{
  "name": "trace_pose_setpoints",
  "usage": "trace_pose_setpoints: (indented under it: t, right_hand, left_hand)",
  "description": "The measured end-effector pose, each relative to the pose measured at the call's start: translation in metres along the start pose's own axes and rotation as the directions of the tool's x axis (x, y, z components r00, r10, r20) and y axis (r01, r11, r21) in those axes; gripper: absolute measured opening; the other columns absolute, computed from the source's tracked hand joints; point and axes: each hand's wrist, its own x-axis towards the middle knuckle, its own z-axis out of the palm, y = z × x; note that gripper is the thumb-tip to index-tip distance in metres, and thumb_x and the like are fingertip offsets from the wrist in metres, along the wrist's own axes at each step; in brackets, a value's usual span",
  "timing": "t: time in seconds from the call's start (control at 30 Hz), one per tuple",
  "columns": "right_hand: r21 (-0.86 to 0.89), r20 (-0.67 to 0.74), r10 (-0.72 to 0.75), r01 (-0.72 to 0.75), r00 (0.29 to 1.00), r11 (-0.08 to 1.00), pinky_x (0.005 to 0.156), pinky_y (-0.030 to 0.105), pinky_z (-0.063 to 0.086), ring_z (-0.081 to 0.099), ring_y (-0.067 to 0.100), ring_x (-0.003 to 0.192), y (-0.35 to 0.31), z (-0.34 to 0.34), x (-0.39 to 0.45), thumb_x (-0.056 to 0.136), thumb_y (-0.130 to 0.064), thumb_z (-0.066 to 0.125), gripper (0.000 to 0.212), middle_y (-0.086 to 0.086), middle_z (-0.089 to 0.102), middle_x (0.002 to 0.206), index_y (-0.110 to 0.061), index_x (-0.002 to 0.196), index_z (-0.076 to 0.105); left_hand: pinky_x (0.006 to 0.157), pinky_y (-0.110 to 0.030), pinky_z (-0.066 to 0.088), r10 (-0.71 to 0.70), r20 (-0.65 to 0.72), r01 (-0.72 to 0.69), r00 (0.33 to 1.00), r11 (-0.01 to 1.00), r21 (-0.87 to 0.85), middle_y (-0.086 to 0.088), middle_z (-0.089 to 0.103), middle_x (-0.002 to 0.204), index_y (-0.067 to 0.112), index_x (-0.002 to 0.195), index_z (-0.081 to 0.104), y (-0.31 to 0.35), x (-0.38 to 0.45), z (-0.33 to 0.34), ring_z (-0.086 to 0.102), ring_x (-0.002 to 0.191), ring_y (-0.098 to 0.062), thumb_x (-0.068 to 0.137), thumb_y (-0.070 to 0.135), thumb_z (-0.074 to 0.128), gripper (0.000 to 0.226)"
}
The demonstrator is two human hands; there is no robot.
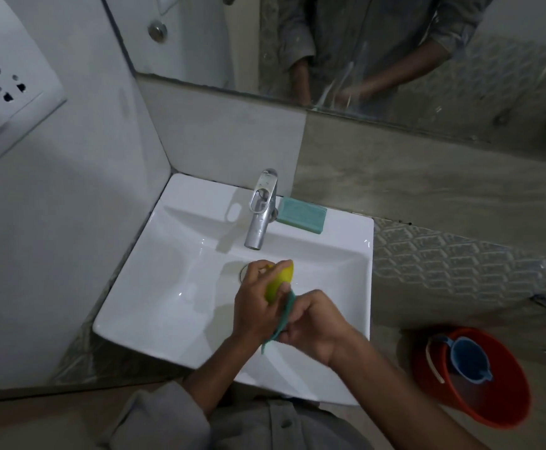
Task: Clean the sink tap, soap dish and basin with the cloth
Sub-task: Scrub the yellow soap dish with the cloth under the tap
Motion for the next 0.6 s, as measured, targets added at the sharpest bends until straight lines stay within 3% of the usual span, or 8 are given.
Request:
trace_pose_setpoints:
  t: [0.07,0.23,0.3,0.4,0.5,0.53,0.6]
  right_hand:
    - [0.106,-0.009,0.03,-0.029,0.999,0.994,0.09,0.043,0.047,0.058,0.033,0.093,-0.016,-0.006,-0.003,0.062,0.0,0.037,0.042,0.018,0.058,0.098,-0.001,0.099,0.057]
    - [0.258,-0.022,0.07,-0.062,0.997,0.964,0.083,0.04,0.054,0.062,0.033,0.087,-0.045,-0.023,-0.007,0.069,-0.009,0.04,0.033,0.018,0.063,0.092,0.001,0.095,0.059]
    - [0.322,-0.034,0.069,-0.054,0.997,0.945,0.086,0.045,0.053,0.066,0.036,0.085,-0.051,-0.027,-0.006,0.077,-0.012,0.042,0.034,0.021,0.066,0.094,0.005,0.102,0.056]
    - [0.352,-0.113,0.024,0.017,0.993,0.936,0.071,0.039,0.056,0.069,0.033,0.075,-0.046,-0.018,-0.003,0.088,-0.016,0.042,0.028,0.022,0.069,0.084,0.005,0.101,0.055]
    - [0.012,-0.321,-0.178,0.192,0.93,0.981,0.077,0.032,0.053,0.065,0.024,0.087,-0.015,0.006,0.003,0.099,-0.015,0.038,0.027,0.018,0.067,0.099,-0.003,0.1,0.062]
    - [-0.169,-0.357,-0.265,0.217,0.896,0.961,0.085,0.032,0.051,0.064,0.021,0.097,-0.002,0.014,0.003,0.101,-0.017,0.037,0.028,0.014,0.065,0.108,-0.008,0.11,0.062]
    - [-0.479,-0.316,-0.375,0.195,0.871,0.856,0.104,0.034,0.043,0.055,0.019,0.121,0.015,0.025,0.001,0.103,-0.029,0.034,0.039,0.005,0.056,0.132,-0.019,0.139,0.044]
  left_hand:
    - [0.081,-0.029,0.052,0.107,0.058,-0.111,0.993,0.991,0.072,0.003,0.05,0.119,0.035,0.128,0.059,0.001,-0.003,0.0,0.056,0.108,-0.013,0.091,0.062,0.036,0.051]
    - [0.08,-0.034,0.055,0.269,0.133,-0.285,0.954,0.951,0.118,-0.006,0.048,0.126,0.027,0.131,0.056,-0.007,-0.014,0.001,0.052,0.115,-0.018,0.089,0.056,0.049,0.051]
    - [0.082,-0.031,0.055,0.278,0.132,-0.294,0.951,0.948,0.119,-0.006,0.047,0.127,0.026,0.13,0.056,-0.007,-0.016,0.002,0.051,0.116,-0.017,0.087,0.056,0.054,0.053]
    - [0.089,-0.024,0.05,0.184,0.119,-0.185,0.976,0.983,0.001,0.002,0.046,0.125,0.034,0.131,0.053,-0.005,-0.016,0.006,0.05,0.117,-0.009,0.089,0.055,0.051,0.047]
    - [0.095,-0.021,0.046,0.004,0.111,0.03,0.994,0.953,-0.302,0.0,0.056,0.121,0.035,0.126,0.058,0.002,-0.017,0.008,0.055,0.117,-0.008,0.09,0.038,0.055,0.036]
    - [0.096,-0.019,0.045,-0.077,0.117,0.118,0.99,0.909,-0.4,0.001,0.059,0.12,0.034,0.122,0.06,0.004,-0.012,0.012,0.057,0.116,-0.007,0.088,0.028,0.055,0.034]
    - [0.091,-0.016,0.047,-0.253,0.151,0.294,0.955,0.767,-0.571,0.004,0.065,0.119,0.034,0.115,0.064,0.009,-0.005,0.014,0.06,0.114,-0.01,0.088,0.015,0.054,0.034]
